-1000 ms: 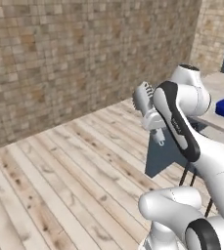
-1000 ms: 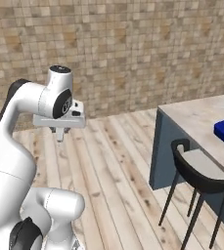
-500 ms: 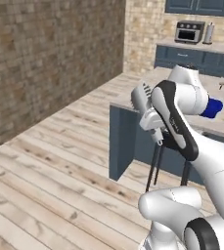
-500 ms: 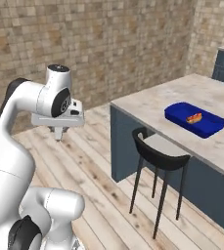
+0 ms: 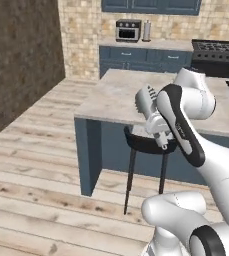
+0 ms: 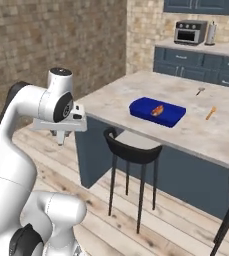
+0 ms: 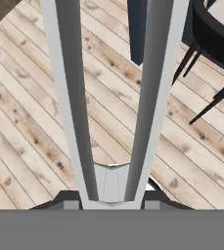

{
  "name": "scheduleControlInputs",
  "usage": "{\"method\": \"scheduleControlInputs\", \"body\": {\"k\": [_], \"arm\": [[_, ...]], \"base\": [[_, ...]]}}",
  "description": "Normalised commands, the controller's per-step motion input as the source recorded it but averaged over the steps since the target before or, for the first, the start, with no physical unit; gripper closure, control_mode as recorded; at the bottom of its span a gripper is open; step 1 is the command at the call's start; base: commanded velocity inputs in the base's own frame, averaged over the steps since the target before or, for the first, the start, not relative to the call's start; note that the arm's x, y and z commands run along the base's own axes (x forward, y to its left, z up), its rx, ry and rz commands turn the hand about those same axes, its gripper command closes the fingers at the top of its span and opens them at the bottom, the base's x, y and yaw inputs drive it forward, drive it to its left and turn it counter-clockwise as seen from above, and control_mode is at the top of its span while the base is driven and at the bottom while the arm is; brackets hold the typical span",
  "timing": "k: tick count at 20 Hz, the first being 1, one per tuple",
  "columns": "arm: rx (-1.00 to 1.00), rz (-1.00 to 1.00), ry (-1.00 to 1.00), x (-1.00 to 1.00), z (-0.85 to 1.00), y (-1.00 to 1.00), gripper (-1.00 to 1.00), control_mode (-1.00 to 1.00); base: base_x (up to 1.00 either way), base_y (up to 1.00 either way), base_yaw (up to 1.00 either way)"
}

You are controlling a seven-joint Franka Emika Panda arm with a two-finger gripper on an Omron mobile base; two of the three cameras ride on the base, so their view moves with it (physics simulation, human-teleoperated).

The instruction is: Take the tongs from the drawer on the left and place them on the dining counter next to the tray containing the hot dog.

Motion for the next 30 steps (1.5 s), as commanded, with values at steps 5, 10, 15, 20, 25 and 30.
{"method": "scheduleControlInputs", "body": {"k": [5,10,15,20,25,30], "arm": [[0.00,0.00,0.00,0.00,0.00,0.00,1.00,1.00],[0.00,0.00,0.00,0.00,0.00,0.00,1.00,1.00],[0.00,0.00,0.00,0.00,0.00,0.00,1.00,1.00],[0.00,0.00,0.00,0.00,0.00,0.00,1.00,1.00],[0.00,0.00,0.00,0.00,0.00,0.00,1.00,1.00],[0.00,0.00,0.00,0.00,0.00,0.00,1.00,1.00]], "base": [[0.56,0.61,-0.48],[0.89,0.83,-0.42],[0.64,0.59,-0.39],[0.45,0.42,-0.37],[0.46,0.60,-0.27],[0.44,0.50,-0.17]]}}
